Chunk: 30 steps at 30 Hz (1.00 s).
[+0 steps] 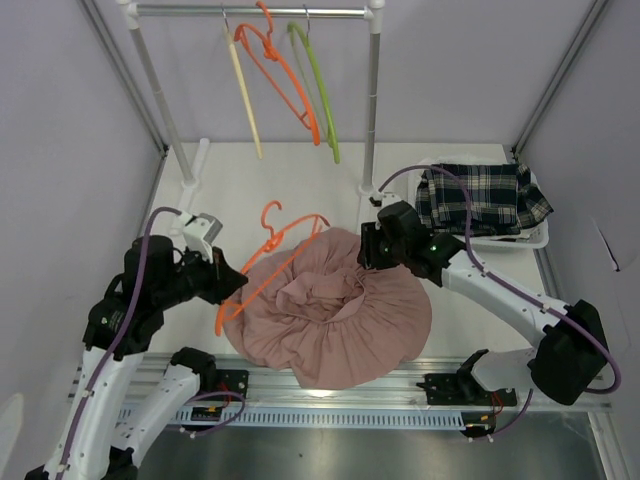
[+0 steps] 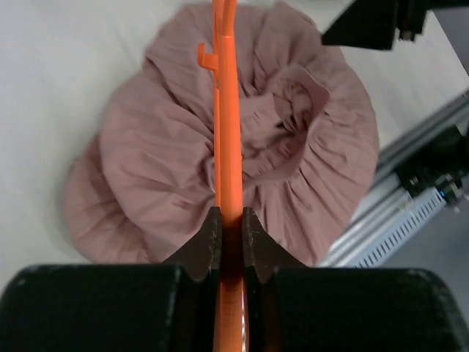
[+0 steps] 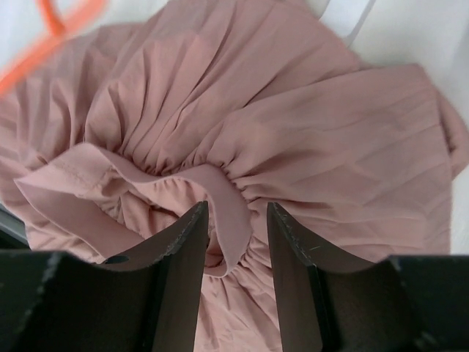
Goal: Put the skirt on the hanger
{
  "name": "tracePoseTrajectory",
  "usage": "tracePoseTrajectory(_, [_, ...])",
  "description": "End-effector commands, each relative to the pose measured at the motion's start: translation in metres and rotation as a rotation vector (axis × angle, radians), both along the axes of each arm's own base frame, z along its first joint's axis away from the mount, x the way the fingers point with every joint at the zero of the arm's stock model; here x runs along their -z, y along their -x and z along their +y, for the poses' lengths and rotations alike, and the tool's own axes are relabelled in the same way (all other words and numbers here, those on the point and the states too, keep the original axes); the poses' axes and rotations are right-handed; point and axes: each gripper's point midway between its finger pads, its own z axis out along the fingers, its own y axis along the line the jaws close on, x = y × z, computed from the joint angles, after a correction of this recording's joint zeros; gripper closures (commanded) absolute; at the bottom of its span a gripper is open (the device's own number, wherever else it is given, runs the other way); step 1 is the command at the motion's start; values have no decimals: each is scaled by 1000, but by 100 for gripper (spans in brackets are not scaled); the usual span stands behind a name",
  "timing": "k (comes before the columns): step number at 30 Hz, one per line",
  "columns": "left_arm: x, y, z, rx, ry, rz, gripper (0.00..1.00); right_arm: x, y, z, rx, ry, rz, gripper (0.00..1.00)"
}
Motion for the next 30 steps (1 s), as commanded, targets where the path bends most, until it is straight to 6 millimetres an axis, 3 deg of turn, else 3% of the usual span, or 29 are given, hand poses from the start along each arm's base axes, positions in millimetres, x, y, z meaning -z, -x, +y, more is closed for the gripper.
tracePoseTrajectory(1, [-14,23,-23,181,61,-46,100,10,11,6,-47,41,12,57])
tracePoseTrajectory(8, [-21,29,-25,216,43,-54,100,37,32,12,-88,118,64,57])
tracePoseTrajectory(17, [-29,27,-20,181,10,-59,100,55,41,7,-67,151,101,60])
tracePoseTrajectory(23, [-36,34,-26,245,-7,-77,100,51,25,6,-22,157,97,79])
tracePoseTrajectory(30, [-34,41,-31,291,-26,-77,100,46,5,8,33,153,99,89])
